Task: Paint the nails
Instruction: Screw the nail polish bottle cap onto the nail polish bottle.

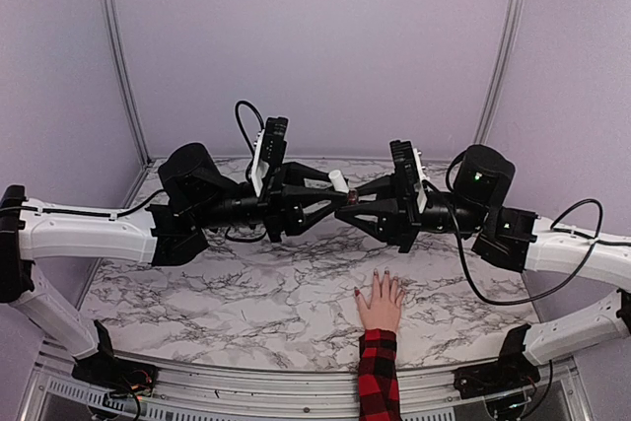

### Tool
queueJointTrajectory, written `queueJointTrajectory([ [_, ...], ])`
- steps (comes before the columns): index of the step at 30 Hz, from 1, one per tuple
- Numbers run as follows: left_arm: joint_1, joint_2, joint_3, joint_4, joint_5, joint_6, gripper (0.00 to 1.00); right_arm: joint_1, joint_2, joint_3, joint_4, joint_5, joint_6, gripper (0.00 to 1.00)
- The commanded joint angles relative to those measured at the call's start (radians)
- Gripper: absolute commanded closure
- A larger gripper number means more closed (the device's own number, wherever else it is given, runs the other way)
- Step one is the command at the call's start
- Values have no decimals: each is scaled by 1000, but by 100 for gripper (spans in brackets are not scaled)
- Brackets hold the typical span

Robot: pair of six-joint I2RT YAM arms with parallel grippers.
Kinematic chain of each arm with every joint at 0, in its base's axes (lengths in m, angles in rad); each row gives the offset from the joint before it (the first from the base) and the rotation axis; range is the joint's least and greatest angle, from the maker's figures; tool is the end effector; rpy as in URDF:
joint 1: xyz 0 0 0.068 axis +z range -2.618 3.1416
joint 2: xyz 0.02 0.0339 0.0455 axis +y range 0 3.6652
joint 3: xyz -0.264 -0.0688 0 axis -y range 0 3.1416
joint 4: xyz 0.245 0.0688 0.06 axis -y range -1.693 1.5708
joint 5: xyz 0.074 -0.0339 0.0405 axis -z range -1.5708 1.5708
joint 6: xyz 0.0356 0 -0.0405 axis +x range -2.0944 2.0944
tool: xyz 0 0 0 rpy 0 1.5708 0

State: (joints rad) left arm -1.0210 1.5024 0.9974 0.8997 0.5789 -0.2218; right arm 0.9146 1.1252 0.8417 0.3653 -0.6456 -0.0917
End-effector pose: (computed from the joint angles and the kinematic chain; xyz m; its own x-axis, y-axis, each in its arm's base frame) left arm 0.1617 -0.3011 0.3508 -0.0191 -0.3213 -0.9468 0.9978 -0.0655 0.0022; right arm 0.1418 0.2193 0.3492 0.1411 0.0633 -0.9880 -0.9900 0.0181 -0.1402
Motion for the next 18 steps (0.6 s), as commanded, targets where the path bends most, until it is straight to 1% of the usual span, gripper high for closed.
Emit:
queueJointTrajectory([
  [1,14,-25,-50,-131,-88,-5,61,10,-19,24,137,-3,4,100],
  [3,15,-47,-61,-130,-120,-6,56,7,-18,13,139,35,6,100],
  [5,14,-66,-73,-130,-151,-9,54,6,-17,6,130,109,3,100],
  [7,15,-85,-86,-127,-189,-17,54,7,-16,2,119,202,0,100],
  [12,8,-130,-121,-98,-334,-54,54,7,-6,-4,78,447,-15,100],
  [16,0,-146,-126,-93,-435,-76,54,14,11,-9,57,553,-29,100],
  [18,-1,-143,-115,-91,-456,-91,53,29,24,-4,44,596,-48,100],
])
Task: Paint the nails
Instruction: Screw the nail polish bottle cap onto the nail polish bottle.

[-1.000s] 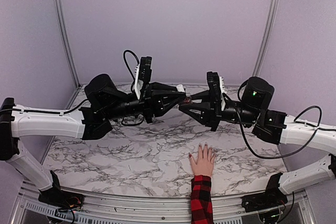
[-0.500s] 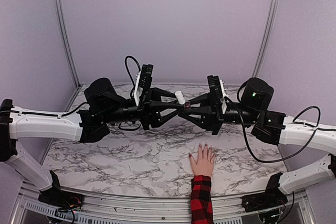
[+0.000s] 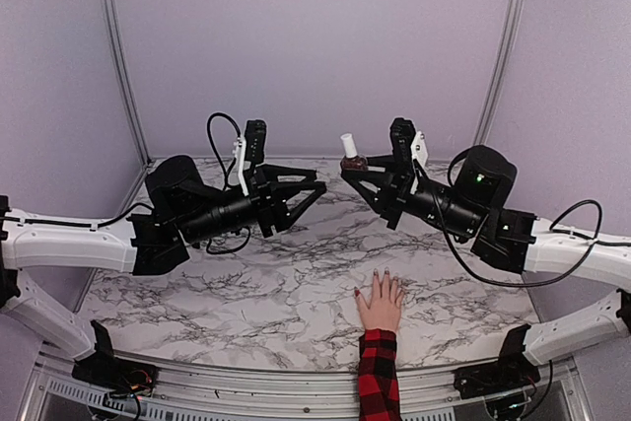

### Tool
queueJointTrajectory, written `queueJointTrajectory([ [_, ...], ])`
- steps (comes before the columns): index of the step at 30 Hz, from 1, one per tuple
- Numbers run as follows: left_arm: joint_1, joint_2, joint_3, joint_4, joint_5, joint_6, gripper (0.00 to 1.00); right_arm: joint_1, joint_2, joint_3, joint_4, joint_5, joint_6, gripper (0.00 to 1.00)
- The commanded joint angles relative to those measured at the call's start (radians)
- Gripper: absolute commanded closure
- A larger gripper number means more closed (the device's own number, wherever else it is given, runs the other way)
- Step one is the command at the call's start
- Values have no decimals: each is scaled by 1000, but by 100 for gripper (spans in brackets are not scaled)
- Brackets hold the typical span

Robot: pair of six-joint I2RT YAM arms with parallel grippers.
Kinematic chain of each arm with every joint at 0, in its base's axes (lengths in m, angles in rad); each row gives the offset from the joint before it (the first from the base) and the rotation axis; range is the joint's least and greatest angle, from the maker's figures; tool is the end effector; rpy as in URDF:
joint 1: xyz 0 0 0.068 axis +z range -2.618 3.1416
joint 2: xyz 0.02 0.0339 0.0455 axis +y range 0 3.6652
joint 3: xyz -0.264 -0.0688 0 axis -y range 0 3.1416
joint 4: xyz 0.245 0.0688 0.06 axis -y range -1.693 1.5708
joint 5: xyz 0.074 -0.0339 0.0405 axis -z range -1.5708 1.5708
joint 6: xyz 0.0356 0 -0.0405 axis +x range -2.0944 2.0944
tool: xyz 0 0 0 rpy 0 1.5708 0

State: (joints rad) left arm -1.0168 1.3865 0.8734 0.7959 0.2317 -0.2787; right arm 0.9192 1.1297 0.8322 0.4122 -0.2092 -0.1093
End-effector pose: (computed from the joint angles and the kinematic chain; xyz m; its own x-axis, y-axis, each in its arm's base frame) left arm 0.1608 -0.2755 0.3354 -0.1185 -0.3174 -0.9409 0.9477 0.2467 -0.2026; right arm 0.1562 0.2170 0.3502 0.1675 0.0436 -0.9849 -0.8899 0.4366 -0.1320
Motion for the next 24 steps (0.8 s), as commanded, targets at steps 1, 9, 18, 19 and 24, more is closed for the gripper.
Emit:
queueJointTrajectory([
  [1,-5,-21,17,11,-110,-40,53,33,26,7,-13,181,-42,100],
  [9,-5,42,90,11,-121,-118,50,100,85,37,-58,367,-120,100],
  [18,-5,93,131,11,-134,-176,54,122,94,42,-58,384,-142,100],
  [19,-5,94,131,10,-142,-180,54,122,94,41,-59,383,-144,100],
  [24,-1,103,133,8,-166,-199,53,128,90,39,-57,379,-148,100],
])
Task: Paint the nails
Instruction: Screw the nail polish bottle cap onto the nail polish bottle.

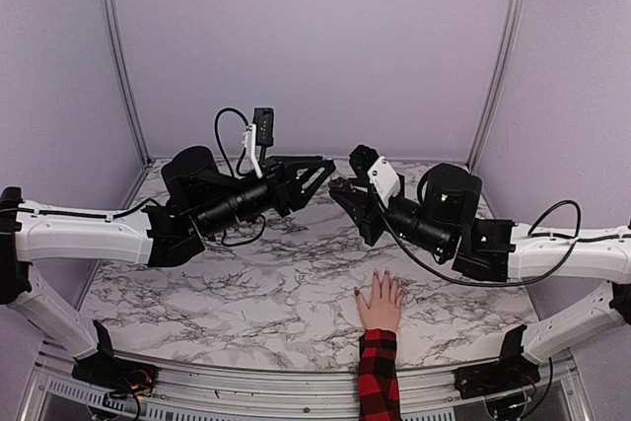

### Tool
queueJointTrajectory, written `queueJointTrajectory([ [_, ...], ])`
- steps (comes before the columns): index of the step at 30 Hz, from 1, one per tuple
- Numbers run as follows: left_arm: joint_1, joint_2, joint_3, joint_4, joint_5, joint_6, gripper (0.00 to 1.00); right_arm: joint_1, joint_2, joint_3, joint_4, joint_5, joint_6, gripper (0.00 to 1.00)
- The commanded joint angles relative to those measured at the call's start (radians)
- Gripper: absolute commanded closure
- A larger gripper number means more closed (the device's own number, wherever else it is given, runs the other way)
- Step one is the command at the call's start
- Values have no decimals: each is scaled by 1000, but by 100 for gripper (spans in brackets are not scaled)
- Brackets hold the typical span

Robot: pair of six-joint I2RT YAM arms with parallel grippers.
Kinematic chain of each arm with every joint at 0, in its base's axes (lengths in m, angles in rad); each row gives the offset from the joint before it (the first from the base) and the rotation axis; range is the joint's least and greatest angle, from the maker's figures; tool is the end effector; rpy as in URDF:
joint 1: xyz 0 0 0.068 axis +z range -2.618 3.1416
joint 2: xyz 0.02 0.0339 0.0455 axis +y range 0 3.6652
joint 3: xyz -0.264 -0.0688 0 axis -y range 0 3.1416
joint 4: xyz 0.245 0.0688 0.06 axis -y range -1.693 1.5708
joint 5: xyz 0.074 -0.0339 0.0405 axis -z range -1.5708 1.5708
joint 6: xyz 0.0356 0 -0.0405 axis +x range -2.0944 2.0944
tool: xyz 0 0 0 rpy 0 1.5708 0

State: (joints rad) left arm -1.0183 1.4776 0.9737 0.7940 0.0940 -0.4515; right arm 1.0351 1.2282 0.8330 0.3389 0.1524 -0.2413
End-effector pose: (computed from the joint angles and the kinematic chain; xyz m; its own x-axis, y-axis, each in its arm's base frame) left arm 0.1776 -0.2944 0.3419 -0.2553 -0.4137 -0.8739 0.8705 0.2950 -0.3939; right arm 0.1524 0.2462 0.3171 0.1567 -0.1987 -0.9674 -0.7571 0.6049 -0.2469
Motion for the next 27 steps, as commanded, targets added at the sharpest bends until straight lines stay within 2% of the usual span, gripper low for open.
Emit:
queueJointTrajectory([
  [1,1,17,35,10,-22,-29,54,12,-10,38,16,17,-18,100],
  [8,2,34,49,11,14,-30,61,16,-6,42,13,16,-24,100],
  [12,2,36,48,11,28,-27,77,15,-4,46,9,16,-24,100],
  [18,1,37,40,12,44,-3,88,15,-3,56,10,4,-11,100],
  [27,-8,54,22,13,44,50,94,15,18,119,-37,20,10,100],
])
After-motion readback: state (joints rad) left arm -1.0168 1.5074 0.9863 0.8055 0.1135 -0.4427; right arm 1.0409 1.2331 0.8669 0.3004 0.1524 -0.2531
